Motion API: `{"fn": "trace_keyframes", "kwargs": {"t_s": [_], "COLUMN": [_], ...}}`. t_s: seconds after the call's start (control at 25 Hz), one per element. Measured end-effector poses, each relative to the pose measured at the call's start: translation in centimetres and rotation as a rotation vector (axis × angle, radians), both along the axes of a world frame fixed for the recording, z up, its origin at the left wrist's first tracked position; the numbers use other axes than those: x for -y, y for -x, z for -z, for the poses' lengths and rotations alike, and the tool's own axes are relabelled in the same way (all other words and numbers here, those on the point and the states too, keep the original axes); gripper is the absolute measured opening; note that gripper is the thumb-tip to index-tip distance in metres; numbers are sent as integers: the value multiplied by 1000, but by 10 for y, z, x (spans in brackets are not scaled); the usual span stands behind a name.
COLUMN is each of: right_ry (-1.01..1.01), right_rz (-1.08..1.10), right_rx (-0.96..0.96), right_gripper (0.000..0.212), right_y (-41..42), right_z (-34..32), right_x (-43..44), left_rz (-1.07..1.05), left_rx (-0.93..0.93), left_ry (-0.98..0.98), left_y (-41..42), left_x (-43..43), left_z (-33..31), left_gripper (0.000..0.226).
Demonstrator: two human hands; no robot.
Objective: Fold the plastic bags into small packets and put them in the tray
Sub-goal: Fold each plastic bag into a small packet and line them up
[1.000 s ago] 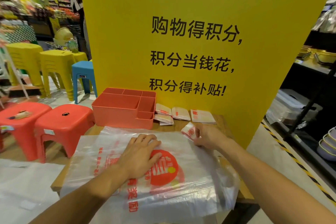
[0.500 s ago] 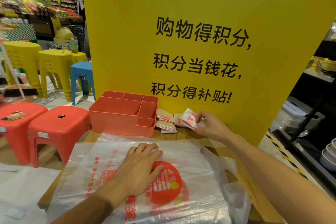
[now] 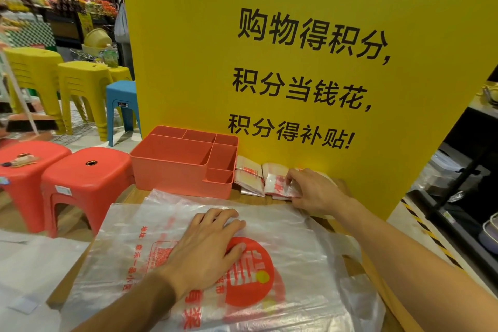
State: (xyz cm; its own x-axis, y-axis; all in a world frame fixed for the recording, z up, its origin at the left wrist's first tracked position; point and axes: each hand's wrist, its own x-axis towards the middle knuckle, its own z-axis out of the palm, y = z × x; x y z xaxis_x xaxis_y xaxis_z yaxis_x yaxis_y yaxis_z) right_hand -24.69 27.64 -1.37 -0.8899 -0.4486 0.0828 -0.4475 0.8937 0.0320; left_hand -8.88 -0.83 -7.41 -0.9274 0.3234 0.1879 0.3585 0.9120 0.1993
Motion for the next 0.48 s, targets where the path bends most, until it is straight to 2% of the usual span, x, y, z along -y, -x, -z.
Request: {"fn": "trace_keyframes", "kwargs": {"t_s": [0.08,0.2,0.32,0.48], "right_ry": [-38,29,38,58], "right_rz": [-39,-77,-150,-131], "right_rx": [-53,14,-1,-42], "right_gripper": [45,40,30,29], "right_y": [-3,-9,-9,-14], "right_z": [8,14,20,14], "right_x": [-6,-9,-10,-8], "left_rz": [3,3,0,3], "left_rx": [-5,-3,-3,-4], "left_ry": [6,4,3,4], "left_y": [0,-1,-1,-3], "left_x": [-1,-1,-2,-2], "left_z": [0,-1,-3,-5], "left_gripper": [57,57,57,55]}}
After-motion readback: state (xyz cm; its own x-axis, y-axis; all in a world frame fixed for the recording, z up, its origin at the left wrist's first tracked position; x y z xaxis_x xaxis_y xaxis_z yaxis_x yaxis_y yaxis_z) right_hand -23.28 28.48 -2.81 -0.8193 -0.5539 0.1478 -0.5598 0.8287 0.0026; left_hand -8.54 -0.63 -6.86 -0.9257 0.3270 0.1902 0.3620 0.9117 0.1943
